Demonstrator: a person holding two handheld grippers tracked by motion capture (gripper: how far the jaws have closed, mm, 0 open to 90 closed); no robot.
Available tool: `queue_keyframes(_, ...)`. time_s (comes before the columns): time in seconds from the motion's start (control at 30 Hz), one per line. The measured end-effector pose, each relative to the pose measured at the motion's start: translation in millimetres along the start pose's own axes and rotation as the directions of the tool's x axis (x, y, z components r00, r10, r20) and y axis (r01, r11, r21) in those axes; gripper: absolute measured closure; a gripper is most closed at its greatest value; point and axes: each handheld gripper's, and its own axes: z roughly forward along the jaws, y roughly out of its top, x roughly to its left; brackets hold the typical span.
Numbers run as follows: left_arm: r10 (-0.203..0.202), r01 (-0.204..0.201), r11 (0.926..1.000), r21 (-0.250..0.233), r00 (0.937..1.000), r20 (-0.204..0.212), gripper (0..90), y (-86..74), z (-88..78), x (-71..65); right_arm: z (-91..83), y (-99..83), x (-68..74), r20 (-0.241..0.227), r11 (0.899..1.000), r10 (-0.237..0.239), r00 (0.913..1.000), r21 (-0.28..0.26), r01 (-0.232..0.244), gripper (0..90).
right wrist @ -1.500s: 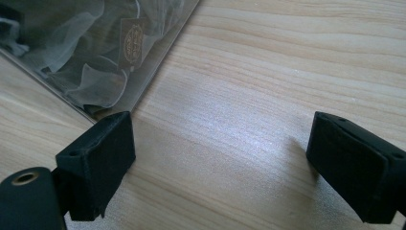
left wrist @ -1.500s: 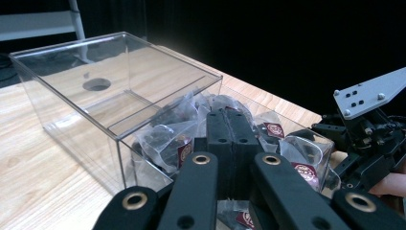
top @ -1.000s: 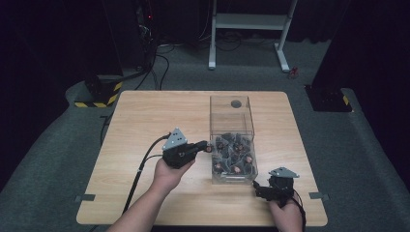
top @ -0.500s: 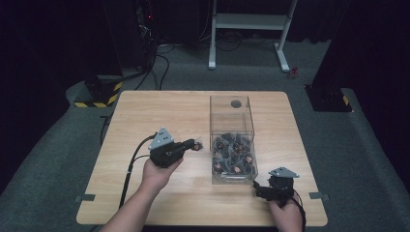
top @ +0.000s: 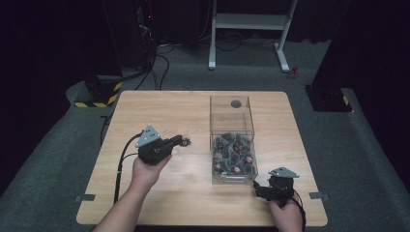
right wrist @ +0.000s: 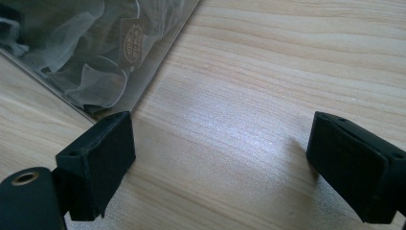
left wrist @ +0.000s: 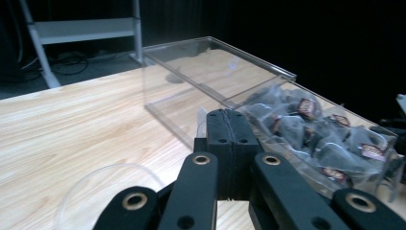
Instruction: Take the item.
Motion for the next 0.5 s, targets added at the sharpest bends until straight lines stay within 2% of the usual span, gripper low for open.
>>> queue_keyframes(0.5,-0.02,0.02,0.9998,0.0,0.9978,-0.063,90.0,-1.1,-11.8,23.6,0.0,0.0,0.0,0.0,1.0,0.0,1.0,0.0,0.0,9.2)
